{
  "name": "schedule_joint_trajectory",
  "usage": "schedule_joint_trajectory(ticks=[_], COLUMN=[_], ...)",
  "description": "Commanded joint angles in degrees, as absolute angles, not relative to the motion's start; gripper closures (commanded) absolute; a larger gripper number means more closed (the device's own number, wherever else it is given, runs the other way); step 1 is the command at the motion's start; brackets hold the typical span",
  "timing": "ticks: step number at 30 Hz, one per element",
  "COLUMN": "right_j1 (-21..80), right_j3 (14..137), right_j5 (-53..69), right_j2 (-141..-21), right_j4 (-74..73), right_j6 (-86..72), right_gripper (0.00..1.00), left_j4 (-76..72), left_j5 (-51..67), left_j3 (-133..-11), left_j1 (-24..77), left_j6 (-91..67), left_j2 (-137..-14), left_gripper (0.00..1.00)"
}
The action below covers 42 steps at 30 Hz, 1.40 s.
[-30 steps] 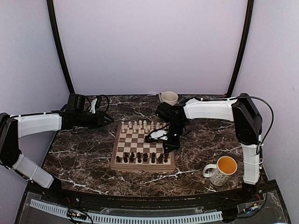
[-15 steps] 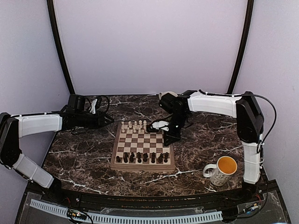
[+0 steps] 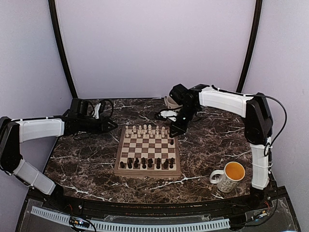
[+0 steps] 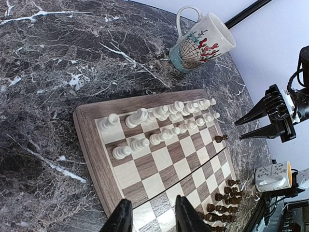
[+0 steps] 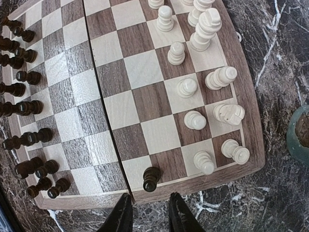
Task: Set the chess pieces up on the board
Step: Pick up the pawn from the chessboard, then place the pawn on the chessboard.
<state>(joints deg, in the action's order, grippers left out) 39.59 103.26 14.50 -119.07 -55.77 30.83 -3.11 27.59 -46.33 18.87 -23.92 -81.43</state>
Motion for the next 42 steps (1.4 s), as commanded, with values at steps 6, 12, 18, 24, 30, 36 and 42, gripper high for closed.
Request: schedule_joint_trajectory(ticks=[6,12,18,24,30,36,42], right_j1=[39.7,39.7,39.9,41.7,46.3,51.1,54.9], right_j3=[107.1,107.6,108.3,109.2,114.3,125.3,131.8], right_j5=[14.9,14.9,14.4,13.1,12.3,13.0,13.5], right_j2=[-124.4,-126.2,-127.1,-126.8,-128.3,-134.8,-139.1], right_j4=[-58.3,-59.2,-60.2,-60.1,-60.0,-62.9,-64.1], right_j6=[29.9,29.8,29.6,29.4,29.3,29.3,29.4], right_gripper=[0.73,0.75,0.82,0.86,0.88,0.88,0.88], left_j4=[-4.0,-4.7,-5.3,-5.5,-5.0,-4.0,-4.2], left_j5=[27.6,27.6,27.6,27.3,26.8,25.6,24.4], left_j3=[-44.4,-43.7,-43.3,-42.9,-42.4,-42.0,-41.8], left_j1=[19.0,19.0,19.0,19.0,18.9,19.0,19.0], left_j6=[-22.4,-22.5,-22.6,-22.0,-21.1,-20.3,-20.3], left_j2=[-80.3,-80.3,-80.4,-79.9,-78.7,-76.9,-75.6], left_gripper=[0.68,0.68,0.68,0.68,0.67,0.68,0.68])
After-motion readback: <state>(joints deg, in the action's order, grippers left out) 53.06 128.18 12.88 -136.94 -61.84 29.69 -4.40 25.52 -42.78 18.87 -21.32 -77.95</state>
